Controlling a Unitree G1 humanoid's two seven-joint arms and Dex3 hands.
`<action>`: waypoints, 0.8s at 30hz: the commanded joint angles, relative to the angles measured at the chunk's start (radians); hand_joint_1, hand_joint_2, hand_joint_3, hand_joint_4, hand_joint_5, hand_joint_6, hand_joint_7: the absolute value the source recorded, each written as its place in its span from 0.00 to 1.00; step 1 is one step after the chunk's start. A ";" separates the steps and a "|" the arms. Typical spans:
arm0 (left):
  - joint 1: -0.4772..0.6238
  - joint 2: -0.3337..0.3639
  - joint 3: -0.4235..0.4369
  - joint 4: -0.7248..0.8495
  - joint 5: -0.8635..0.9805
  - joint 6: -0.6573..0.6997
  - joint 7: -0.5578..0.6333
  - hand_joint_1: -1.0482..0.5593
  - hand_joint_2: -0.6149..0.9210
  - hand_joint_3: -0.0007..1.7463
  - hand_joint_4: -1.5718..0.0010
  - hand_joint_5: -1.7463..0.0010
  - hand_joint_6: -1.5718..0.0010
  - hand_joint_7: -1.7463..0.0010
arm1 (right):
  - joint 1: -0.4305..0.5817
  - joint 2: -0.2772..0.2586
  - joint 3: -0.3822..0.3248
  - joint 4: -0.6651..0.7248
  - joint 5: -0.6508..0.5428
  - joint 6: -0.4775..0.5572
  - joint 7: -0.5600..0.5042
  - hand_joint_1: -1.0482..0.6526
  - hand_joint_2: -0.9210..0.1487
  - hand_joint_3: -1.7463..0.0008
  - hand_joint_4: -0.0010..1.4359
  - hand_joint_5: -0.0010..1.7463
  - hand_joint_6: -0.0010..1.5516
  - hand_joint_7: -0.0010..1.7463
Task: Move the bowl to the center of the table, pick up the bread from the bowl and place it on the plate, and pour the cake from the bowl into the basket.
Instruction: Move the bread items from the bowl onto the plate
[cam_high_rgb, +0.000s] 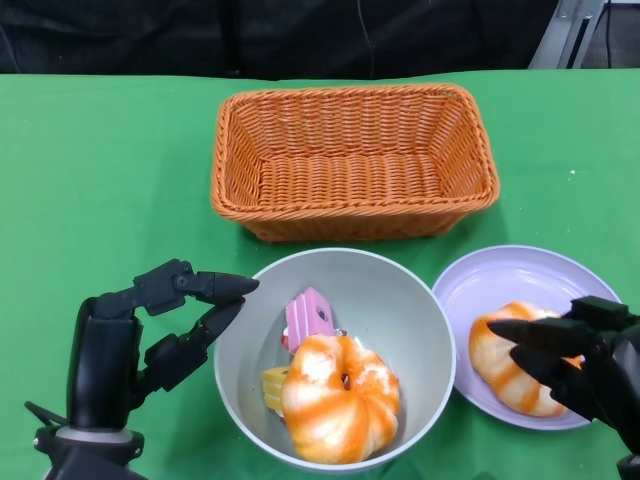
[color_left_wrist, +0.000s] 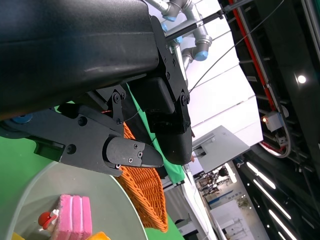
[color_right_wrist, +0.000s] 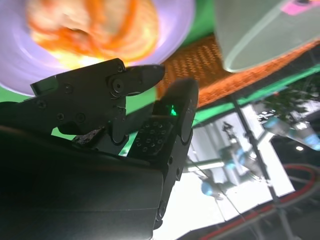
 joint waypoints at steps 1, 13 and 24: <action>0.002 0.015 0.007 0.007 -0.006 -0.003 0.002 0.53 1.00 0.13 0.49 0.38 0.36 0.70 | 0.029 -0.001 -0.024 -0.081 0.026 0.009 0.037 0.32 0.00 0.99 0.63 0.17 0.59 0.00; -0.001 0.010 0.008 0.011 -0.005 -0.005 0.007 0.52 1.00 0.12 0.49 0.38 0.36 0.70 | 0.119 0.025 -0.061 -0.392 0.109 0.045 0.272 0.22 0.00 0.98 0.58 0.13 0.53 0.00; -0.013 0.005 0.016 0.029 0.009 -0.018 0.019 0.53 1.00 0.13 0.49 0.38 0.36 0.70 | 0.097 0.029 -0.067 -0.449 0.126 0.000 0.383 0.19 0.00 0.96 0.56 0.15 0.52 0.00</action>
